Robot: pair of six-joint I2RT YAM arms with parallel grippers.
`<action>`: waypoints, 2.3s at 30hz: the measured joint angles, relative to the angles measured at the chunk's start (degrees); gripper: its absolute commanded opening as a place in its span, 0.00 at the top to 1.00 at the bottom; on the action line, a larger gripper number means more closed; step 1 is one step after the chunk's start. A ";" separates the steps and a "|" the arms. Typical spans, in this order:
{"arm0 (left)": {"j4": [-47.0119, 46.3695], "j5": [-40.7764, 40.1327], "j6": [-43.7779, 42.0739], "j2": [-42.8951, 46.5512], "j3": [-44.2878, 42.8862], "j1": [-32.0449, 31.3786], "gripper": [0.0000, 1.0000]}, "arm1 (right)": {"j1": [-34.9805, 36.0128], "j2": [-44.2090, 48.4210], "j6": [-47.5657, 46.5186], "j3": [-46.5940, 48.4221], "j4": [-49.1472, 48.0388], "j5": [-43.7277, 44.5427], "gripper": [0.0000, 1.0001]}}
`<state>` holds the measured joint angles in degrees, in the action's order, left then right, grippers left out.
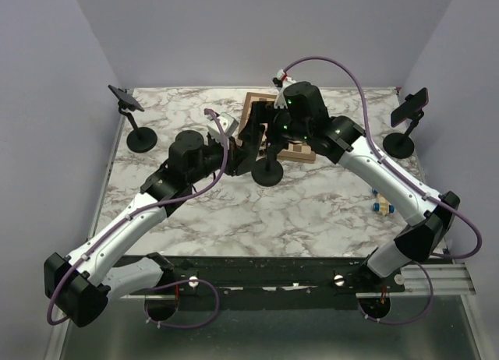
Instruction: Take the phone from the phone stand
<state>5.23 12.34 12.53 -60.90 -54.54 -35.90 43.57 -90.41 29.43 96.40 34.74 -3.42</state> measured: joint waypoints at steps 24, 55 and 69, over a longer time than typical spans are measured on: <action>12.35 -28.96 28.41 7.45 2.01 7.91 1.00 | 0.35 22.43 5.77 -12.15 -2.62 37.24 0.00; -17.99 -27.74 73.72 -33.79 3.63 23.50 1.00 | 0.35 30.42 1.99 -17.68 -4.02 38.69 0.01; -15.87 -30.36 86.33 -46.82 -6.69 24.55 0.92 | 0.35 30.40 1.97 -17.66 -3.74 38.56 0.01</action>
<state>-10.63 -18.02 98.87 -107.72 -61.23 -11.35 43.92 -60.01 31.40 78.74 31.00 35.14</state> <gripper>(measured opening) 0.056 0.994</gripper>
